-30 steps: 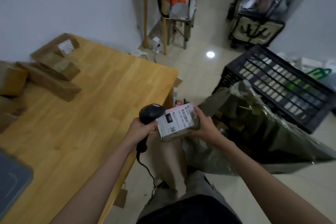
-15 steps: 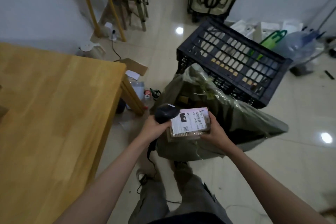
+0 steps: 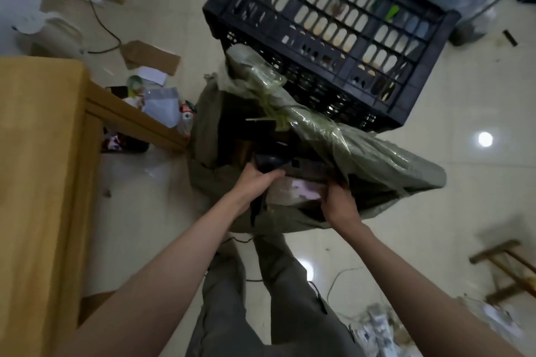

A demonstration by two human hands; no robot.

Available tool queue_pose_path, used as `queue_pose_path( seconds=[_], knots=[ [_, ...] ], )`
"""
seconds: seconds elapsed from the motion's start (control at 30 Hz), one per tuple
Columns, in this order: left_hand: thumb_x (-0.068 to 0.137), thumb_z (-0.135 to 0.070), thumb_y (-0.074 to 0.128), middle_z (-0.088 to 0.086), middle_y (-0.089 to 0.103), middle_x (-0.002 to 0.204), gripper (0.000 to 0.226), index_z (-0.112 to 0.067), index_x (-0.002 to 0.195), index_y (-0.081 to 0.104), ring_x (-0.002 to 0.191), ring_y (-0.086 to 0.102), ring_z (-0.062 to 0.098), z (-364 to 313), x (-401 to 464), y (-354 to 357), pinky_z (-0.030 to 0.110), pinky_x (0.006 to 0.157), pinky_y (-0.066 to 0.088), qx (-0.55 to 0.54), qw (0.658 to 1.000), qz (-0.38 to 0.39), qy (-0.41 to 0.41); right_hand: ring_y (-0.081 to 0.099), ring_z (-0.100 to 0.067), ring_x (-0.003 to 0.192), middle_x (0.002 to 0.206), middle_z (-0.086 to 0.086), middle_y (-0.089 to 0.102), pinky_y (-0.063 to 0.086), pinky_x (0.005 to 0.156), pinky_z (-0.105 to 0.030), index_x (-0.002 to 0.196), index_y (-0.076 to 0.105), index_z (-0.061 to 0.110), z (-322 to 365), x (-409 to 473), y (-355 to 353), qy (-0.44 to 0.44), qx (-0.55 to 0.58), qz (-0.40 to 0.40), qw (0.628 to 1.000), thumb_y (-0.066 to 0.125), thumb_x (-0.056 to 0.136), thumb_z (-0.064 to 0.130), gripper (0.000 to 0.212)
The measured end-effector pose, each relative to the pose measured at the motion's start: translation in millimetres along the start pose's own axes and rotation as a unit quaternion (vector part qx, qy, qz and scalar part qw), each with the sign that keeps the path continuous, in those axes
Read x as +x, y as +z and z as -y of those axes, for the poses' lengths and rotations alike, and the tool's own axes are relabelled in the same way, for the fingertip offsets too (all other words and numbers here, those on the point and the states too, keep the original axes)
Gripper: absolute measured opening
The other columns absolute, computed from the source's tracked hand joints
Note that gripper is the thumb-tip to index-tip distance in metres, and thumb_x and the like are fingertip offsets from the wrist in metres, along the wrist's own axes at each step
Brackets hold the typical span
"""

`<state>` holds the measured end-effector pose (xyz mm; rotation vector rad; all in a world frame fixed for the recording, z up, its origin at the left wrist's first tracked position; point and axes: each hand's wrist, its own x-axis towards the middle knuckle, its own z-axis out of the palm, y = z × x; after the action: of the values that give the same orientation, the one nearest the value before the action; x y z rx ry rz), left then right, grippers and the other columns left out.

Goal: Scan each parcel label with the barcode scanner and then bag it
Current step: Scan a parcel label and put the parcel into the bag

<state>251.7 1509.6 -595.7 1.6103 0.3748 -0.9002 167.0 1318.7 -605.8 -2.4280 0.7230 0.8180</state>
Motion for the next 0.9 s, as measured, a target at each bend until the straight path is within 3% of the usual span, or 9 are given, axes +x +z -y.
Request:
queue_pose_path(
  seconds=[0.1, 0.2, 0.3, 0.4, 0.47, 0.63, 0.7, 0.8, 0.9],
  knots=[
    [0.083, -0.012, 0.076, -0.004, 0.070, 0.110, 0.041, -0.016, 0.122, 0.065, 0.102, 0.065, 0.007, 9.0, 7.7, 18.6, 0.011, 0.079, 0.049, -0.010, 1.000, 0.006, 0.004, 0.054, -0.040, 0.123, 0.140, -0.021, 0.047, 0.047, 0.096, -0.044, 0.140, 0.045, 0.003, -8.0, -2.0, 7.1, 0.050, -0.076, 0.064, 0.994, 0.050, 0.103, 0.027, 0.045],
    [0.082, -0.010, 0.076, -0.001, 0.072, 0.109, 0.041, -0.012, 0.122, 0.067, 0.100, 0.068, 0.012, 22.6, 15.3, 24.4, 0.010, 0.071, 0.050, -0.033, 0.998, -0.049, -0.008, 0.041, -0.039, 0.136, 0.151, -0.019, 0.033, 0.045, 0.101, -0.045, 0.151, 0.029, 0.002, 1.3, 0.8, 13.1, 0.039, -0.102, 0.059, 0.992, 0.049, 0.103, 0.025, 0.057],
    [0.081, -0.018, 0.078, -0.003, 0.072, 0.106, 0.039, -0.015, 0.119, 0.069, 0.097, 0.067, 0.011, 30.7, 18.4, 21.0, 0.013, 0.073, 0.050, -0.002, 0.996, -0.070, -0.050, 0.034, -0.036, 0.135, 0.151, -0.012, 0.030, 0.041, 0.103, -0.045, 0.154, 0.025, 0.015, 13.0, 2.9, 17.0, -0.048, -0.134, 0.003, 0.990, 0.054, 0.097, 0.018, 0.064],
    [0.083, -0.013, 0.076, -0.003, 0.072, 0.105, 0.032, -0.011, 0.114, 0.072, 0.099, 0.065, 0.010, 37.9, 21.1, 16.7, 0.003, 0.066, 0.046, -0.006, 0.996, -0.071, -0.046, 0.038, -0.032, 0.131, 0.146, -0.006, 0.037, 0.035, 0.106, -0.041, 0.151, 0.031, 0.024, 12.0, 1.4, 27.0, -0.133, -0.187, 0.019, 0.973, 0.062, 0.090, 0.018, 0.069],
    [0.082, -0.014, 0.076, -0.001, 0.072, 0.111, 0.034, -0.009, 0.116, 0.071, 0.107, 0.064, 0.011, 41.8, 23.0, 13.6, 0.004, 0.069, 0.045, -0.006, 0.997, -0.062, -0.044, 0.038, -0.032, 0.132, 0.146, -0.006, 0.038, 0.031, 0.109, -0.042, 0.153, 0.028, 0.026, 7.2, 2.4, 33.6, -0.152, -0.225, 0.042, 0.961, 0.068, 0.087, 0.024, 0.077],
    [0.082, -0.019, 0.077, -0.004, 0.073, 0.110, 0.027, -0.020, 0.109, 0.073, 0.108, 0.064, 0.006, 52.7, 27.6, 12.9, 0.014, 0.083, 0.045, 0.016, 0.998, 0.026, -0.056, 0.059, -0.036, 0.102, 0.122, -0.013, 0.058, 0.050, 0.087, -0.044, 0.144, 0.050, 0.029, -3.7, 10.5, 46.3, -0.145, -0.325, 0.013, 0.934, 0.090, 0.062, 0.033, 0.092],
    [0.079, -0.025, 0.079, -0.007, 0.072, 0.114, 0.039, -0.020, 0.117, 0.070, 0.112, 0.063, 0.007, 58.8, 31.7, 14.4, 0.018, 0.092, 0.046, 0.045, 0.996, 0.049, -0.060, 0.060, -0.039, 0.105, 0.132, -0.019, 0.054, 0.051, 0.087, -0.046, 0.153, 0.038, 0.024, -9.1, 18.5, 48.7, -0.106, -0.336, 0.014, 0.936, 0.077, 0.081, 0.031, 0.083],
    [0.080, -0.033, 0.079, -0.008, 0.067, 0.121, 0.052, -0.023, 0.128, 0.063, 0.118, 0.058, 0.009, 67.5, 35.9, 10.2, 0.027, 0.102, 0.043, 0.091, 0.991, 0.058, -0.076, 0.062, -0.045, 0.106, 0.134, -0.027, 0.053, 0.054, 0.087, -0.055, 0.156, 0.031, 0.010, -10.7, 37.9, 40.7, -0.042, -0.297, 0.004, 0.954, 0.069, 0.090, 0.024, 0.077],
    [0.084, -0.030, 0.077, -0.007, 0.065, 0.122, 0.050, -0.020, 0.130, 0.061, 0.116, 0.057, 0.010, 70.6, 34.2, 1.0, 0.028, 0.102, 0.043, 0.104, 0.991, 0.034, -0.081, 0.037, -0.040, 0.139, 0.157, -0.022, 0.024, 0.037, 0.110, -0.054, 0.160, -0.003, 0.013, -9.1, 55.2, 34.6, -0.017, -0.253, 0.055, 0.966, 0.051, 0.101, 0.026, 0.081]
  ],
)
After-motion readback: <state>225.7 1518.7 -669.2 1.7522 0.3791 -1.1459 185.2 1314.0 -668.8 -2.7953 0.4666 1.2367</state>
